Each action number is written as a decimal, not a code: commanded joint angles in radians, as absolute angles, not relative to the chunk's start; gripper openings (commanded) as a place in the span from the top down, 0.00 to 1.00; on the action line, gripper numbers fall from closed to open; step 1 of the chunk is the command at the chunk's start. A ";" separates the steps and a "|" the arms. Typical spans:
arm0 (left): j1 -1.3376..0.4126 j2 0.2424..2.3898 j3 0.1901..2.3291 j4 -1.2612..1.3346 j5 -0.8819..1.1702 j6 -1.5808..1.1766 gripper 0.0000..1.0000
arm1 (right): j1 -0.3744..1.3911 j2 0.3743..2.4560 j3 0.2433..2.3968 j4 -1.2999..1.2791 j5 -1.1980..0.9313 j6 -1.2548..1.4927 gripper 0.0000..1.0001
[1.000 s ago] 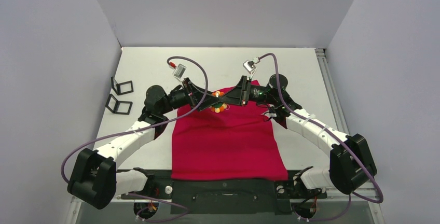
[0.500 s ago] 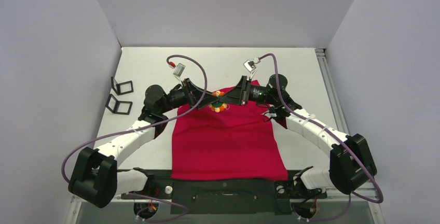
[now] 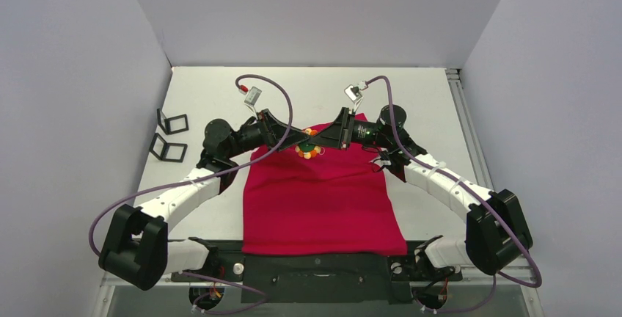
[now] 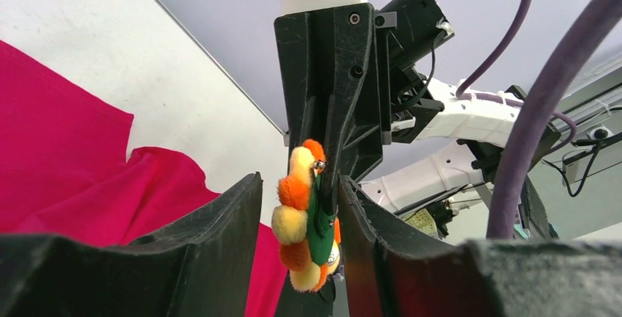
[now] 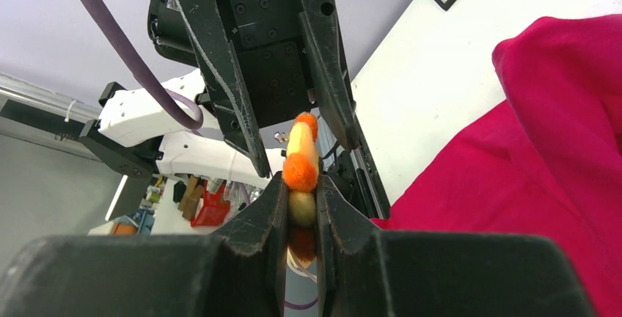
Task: Remove the brooch from the garment
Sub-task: Close the brooch.
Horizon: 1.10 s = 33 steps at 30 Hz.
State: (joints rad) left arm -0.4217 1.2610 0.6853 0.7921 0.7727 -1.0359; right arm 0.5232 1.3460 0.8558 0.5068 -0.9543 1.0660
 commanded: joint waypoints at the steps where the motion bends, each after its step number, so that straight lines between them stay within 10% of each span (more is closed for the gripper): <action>1: -0.405 1.280 0.719 0.856 0.763 -1.048 0.63 | 0.526 1.306 0.867 0.611 -0.998 1.058 1.00; 33: -0.388 1.320 0.693 0.882 0.777 -1.097 0.77 | 0.520 1.298 0.865 0.659 -1.004 1.072 1.00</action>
State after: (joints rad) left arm -0.4126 1.3010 0.6853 0.8883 0.8112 -1.1156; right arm 0.5167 1.3460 0.8520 0.5232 -0.9535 1.0664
